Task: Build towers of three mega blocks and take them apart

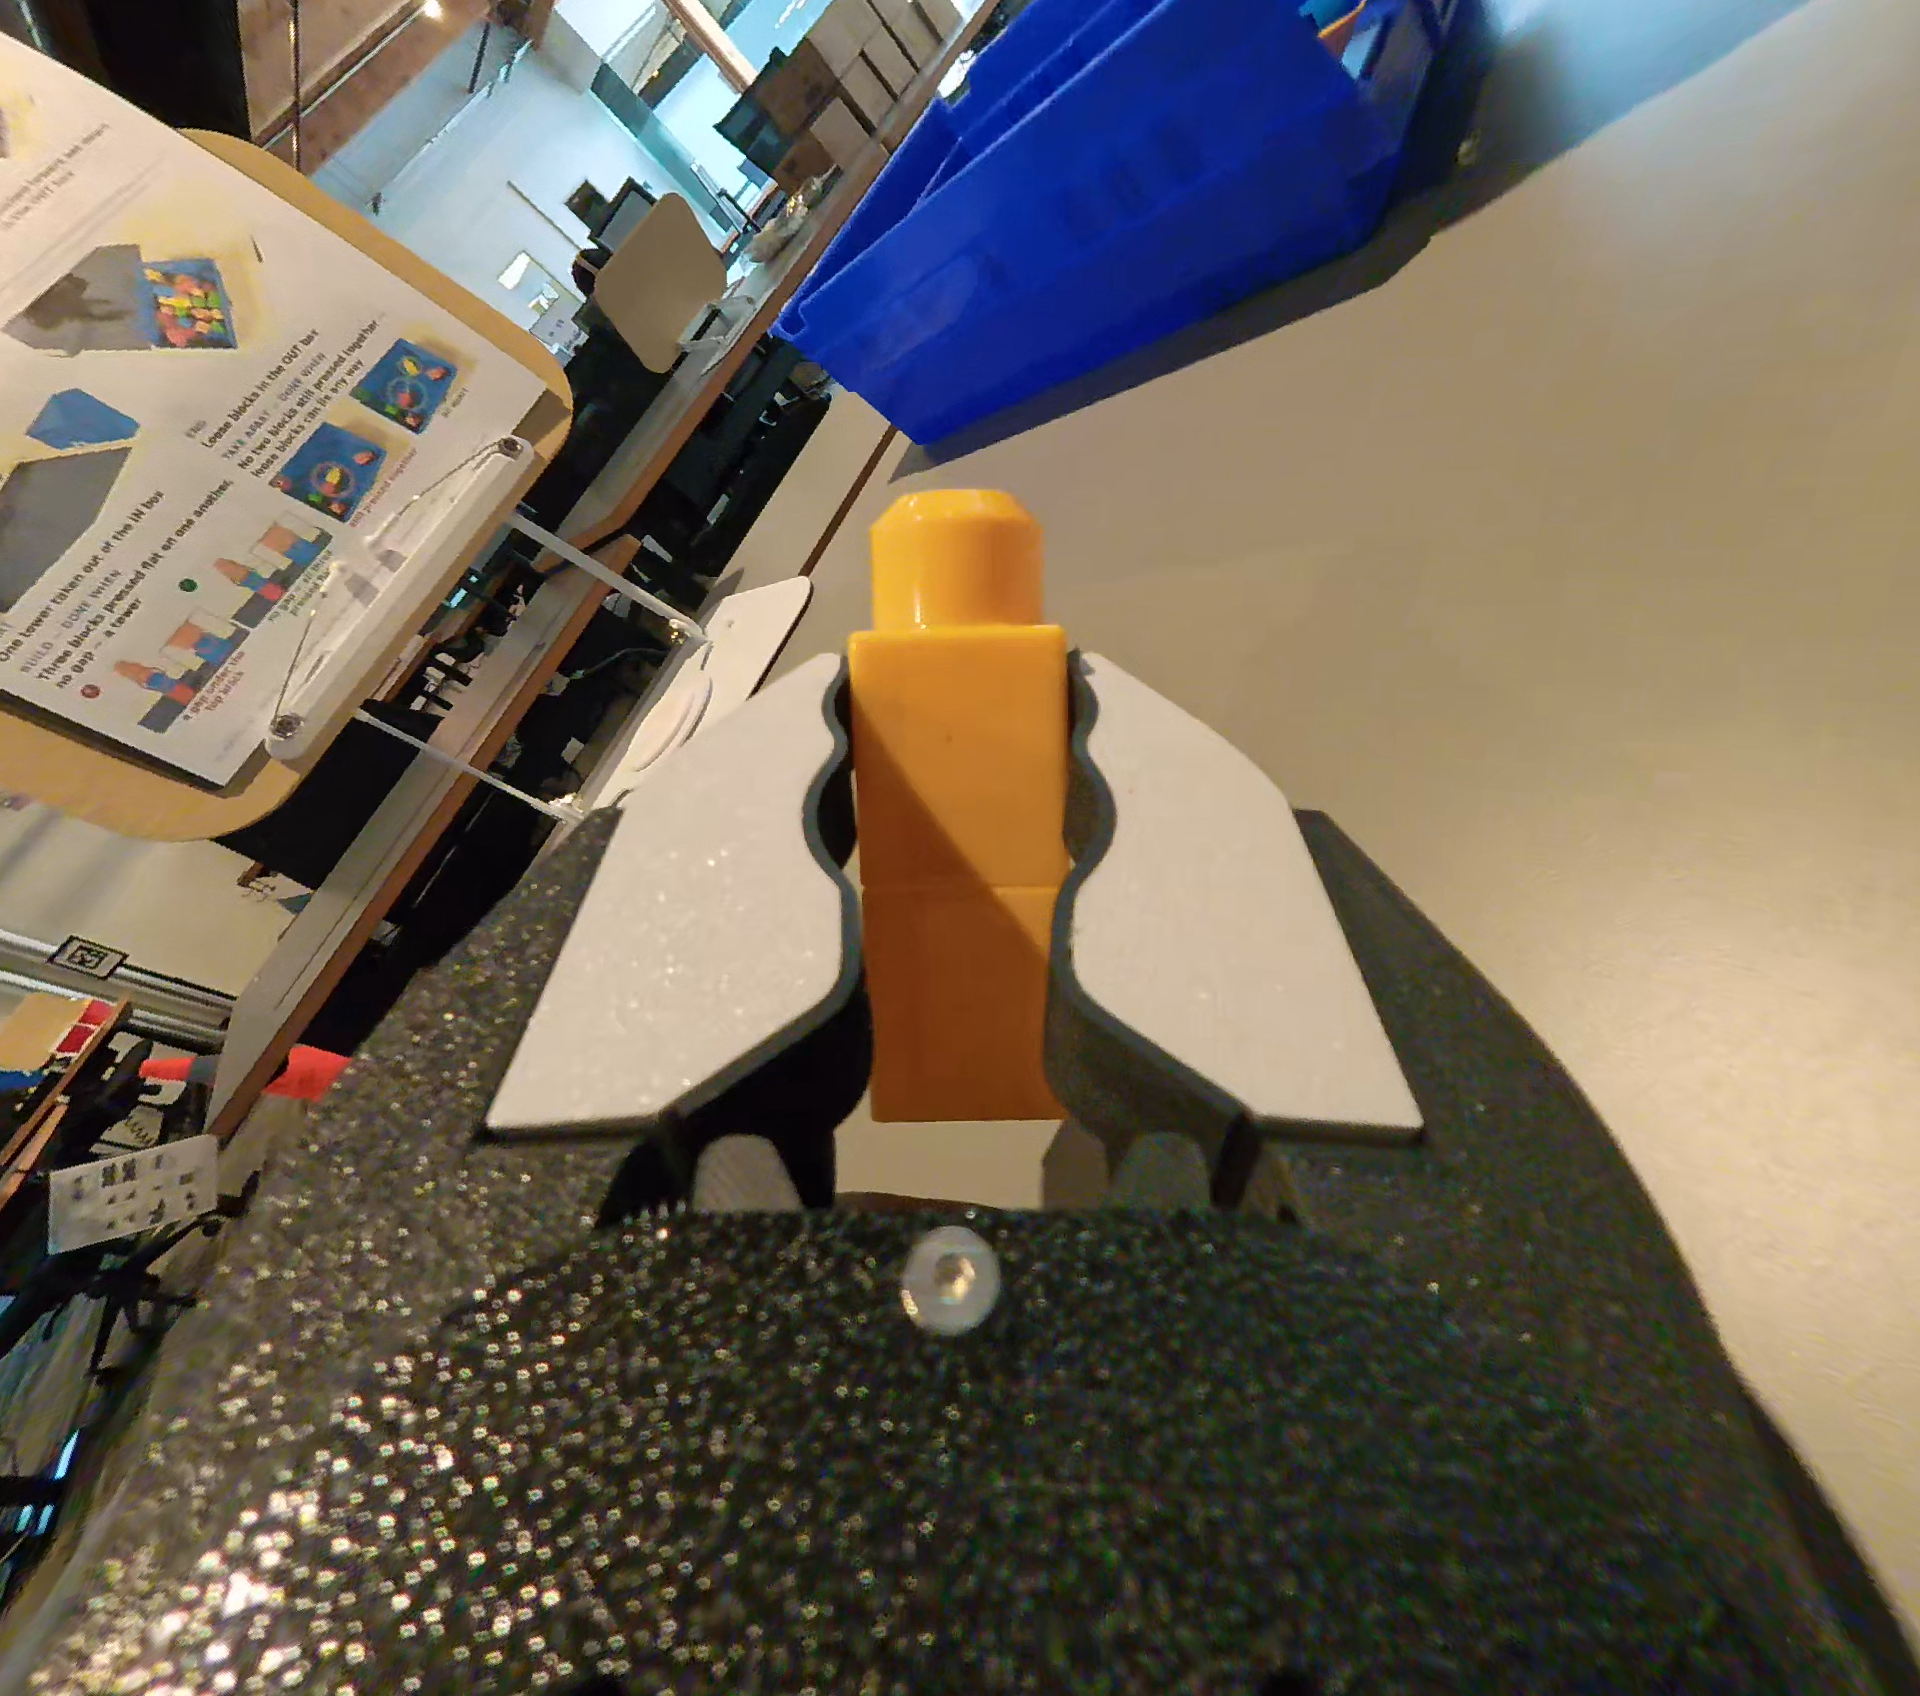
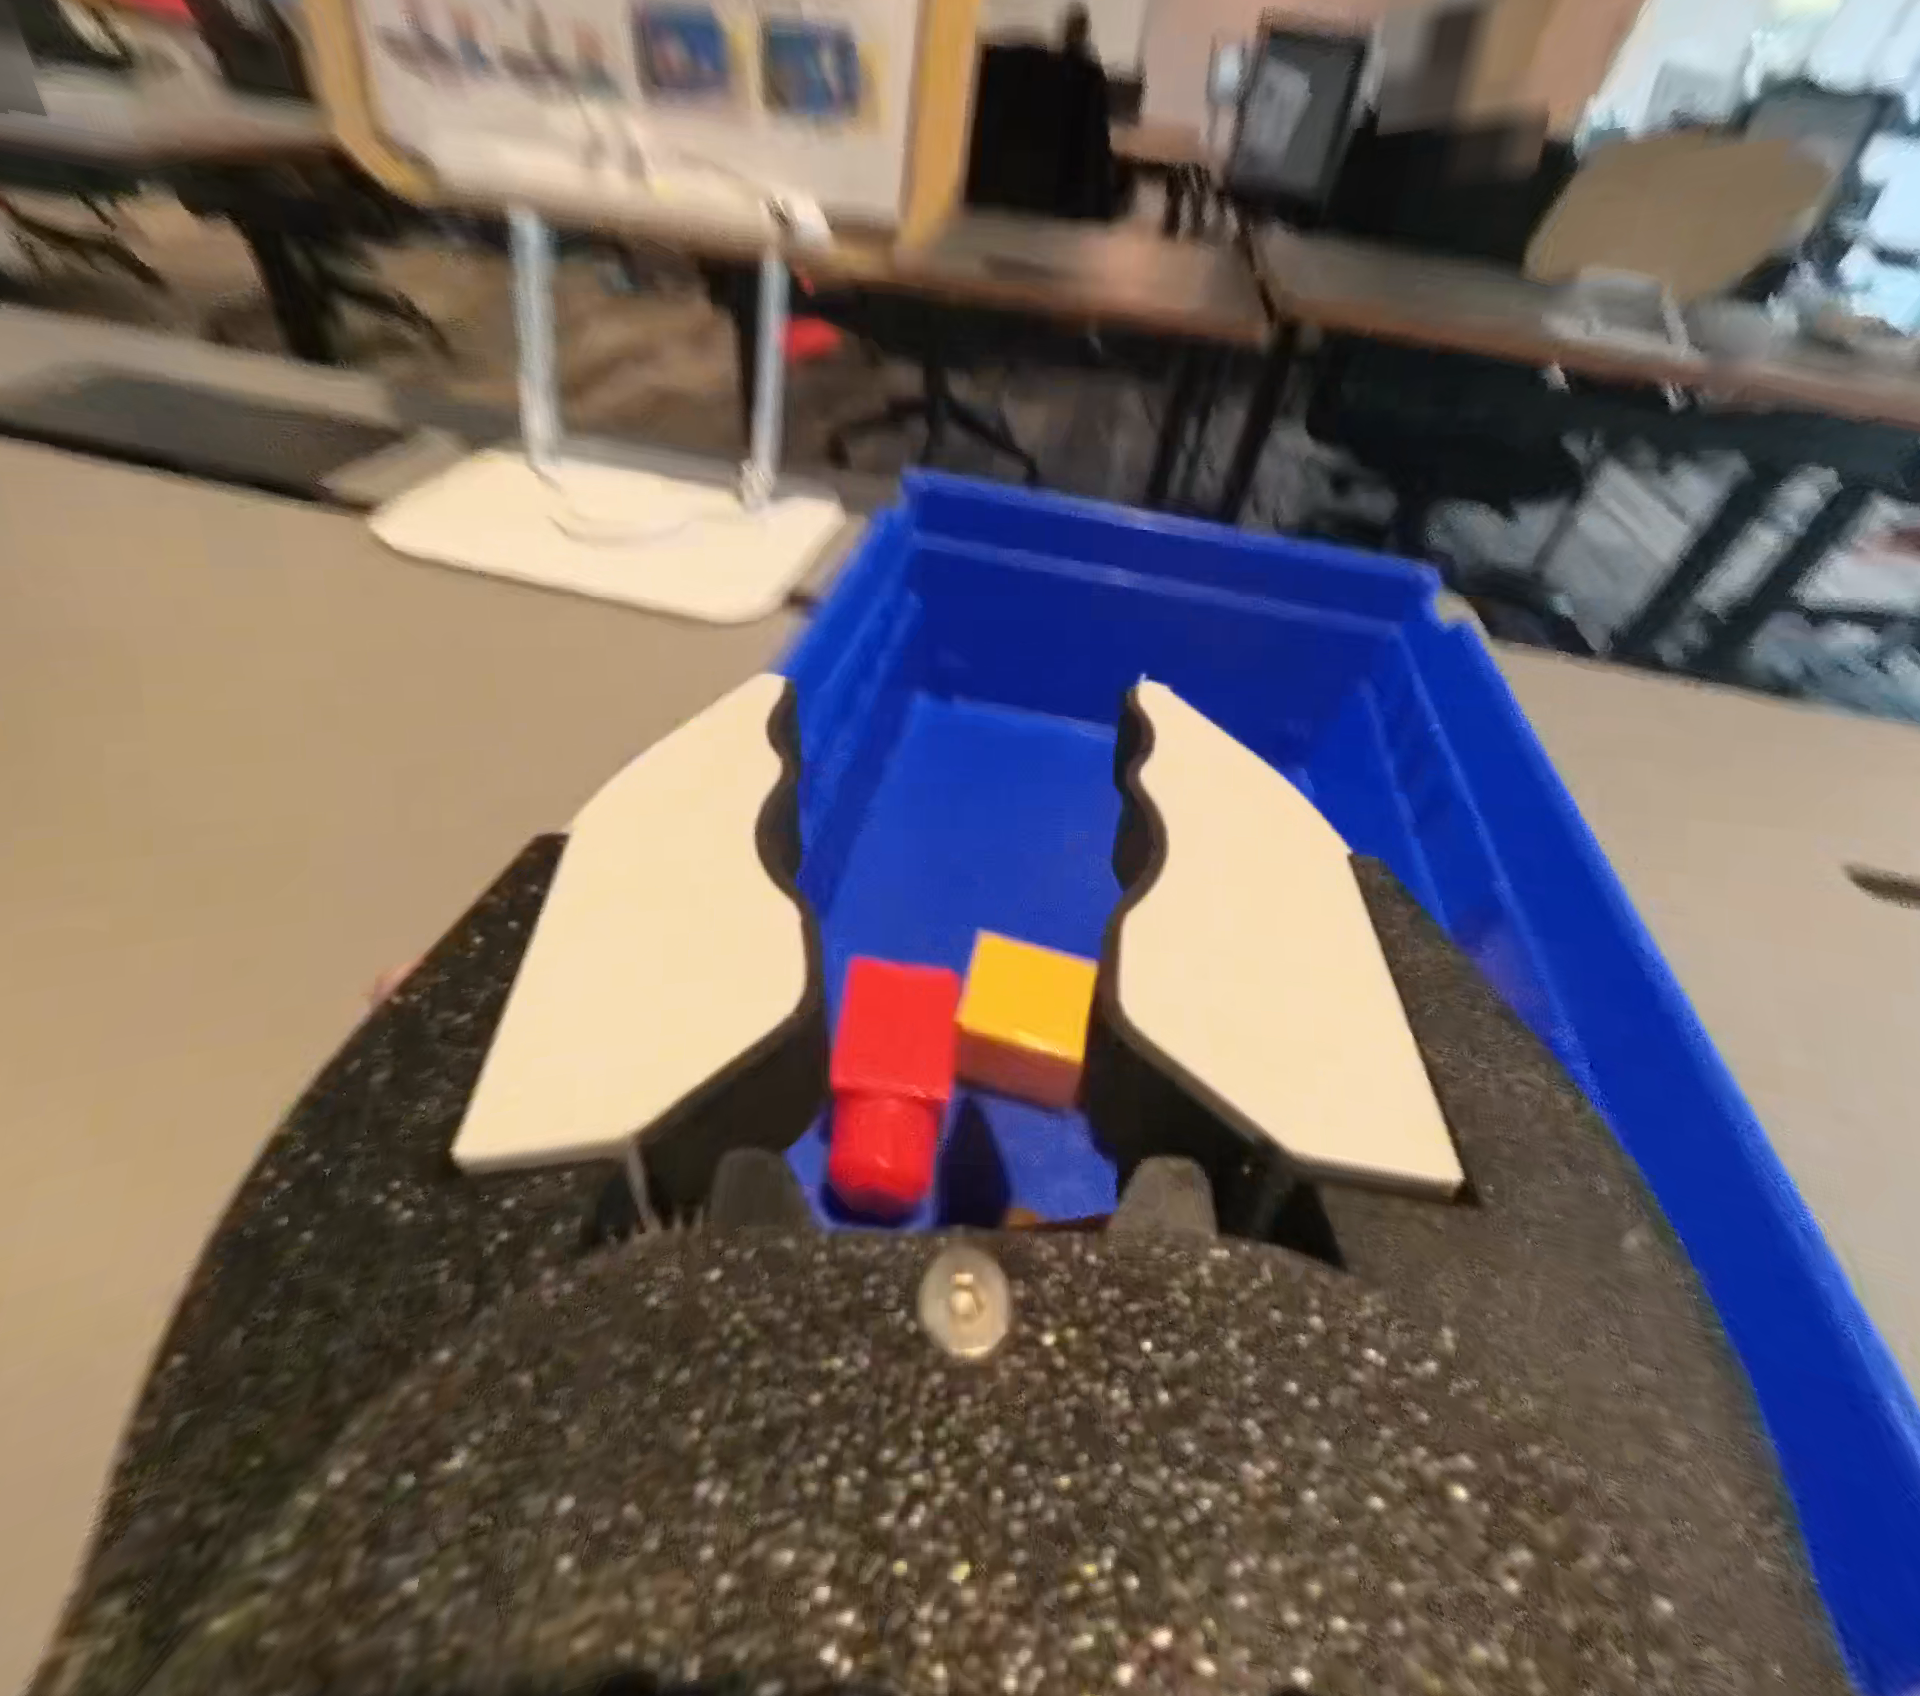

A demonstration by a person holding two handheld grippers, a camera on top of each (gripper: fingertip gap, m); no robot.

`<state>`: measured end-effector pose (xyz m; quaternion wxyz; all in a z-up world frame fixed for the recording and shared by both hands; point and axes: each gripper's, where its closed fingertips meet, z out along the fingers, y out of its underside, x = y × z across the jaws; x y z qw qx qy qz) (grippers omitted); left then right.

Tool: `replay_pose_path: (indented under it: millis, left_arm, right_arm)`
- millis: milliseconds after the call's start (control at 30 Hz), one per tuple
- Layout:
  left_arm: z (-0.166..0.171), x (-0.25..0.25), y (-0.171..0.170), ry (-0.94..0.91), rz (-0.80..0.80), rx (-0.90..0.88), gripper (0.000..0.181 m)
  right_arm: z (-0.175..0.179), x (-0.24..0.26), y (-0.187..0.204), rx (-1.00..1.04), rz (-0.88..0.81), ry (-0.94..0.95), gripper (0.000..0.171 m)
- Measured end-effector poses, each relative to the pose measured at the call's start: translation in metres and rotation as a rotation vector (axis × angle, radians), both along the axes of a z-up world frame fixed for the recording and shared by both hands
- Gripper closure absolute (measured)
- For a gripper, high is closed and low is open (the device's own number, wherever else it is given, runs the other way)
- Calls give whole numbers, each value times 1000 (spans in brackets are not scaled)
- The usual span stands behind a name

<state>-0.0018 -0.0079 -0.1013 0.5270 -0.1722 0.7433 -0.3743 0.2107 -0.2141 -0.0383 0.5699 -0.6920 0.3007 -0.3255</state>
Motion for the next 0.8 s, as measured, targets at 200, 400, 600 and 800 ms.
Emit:
replay_pose_path:
  millis: [200,400,600,800]
  left_arm:
    - [2,0,-1,-29,14,31,145]
    - [5,3,3,-102,73,120,145]
    - [3,2,-6,-164,77,250,145]
    - [-6,-3,-27,-206,23,378,144]
  right_arm:
    - [48,-100,61,229,447,-164,135]
    - [-5,-189,149,37,830,56,122]
    - [-44,-232,179,-3,1015,282,109]
    - [-68,-235,190,-100,984,288,135]
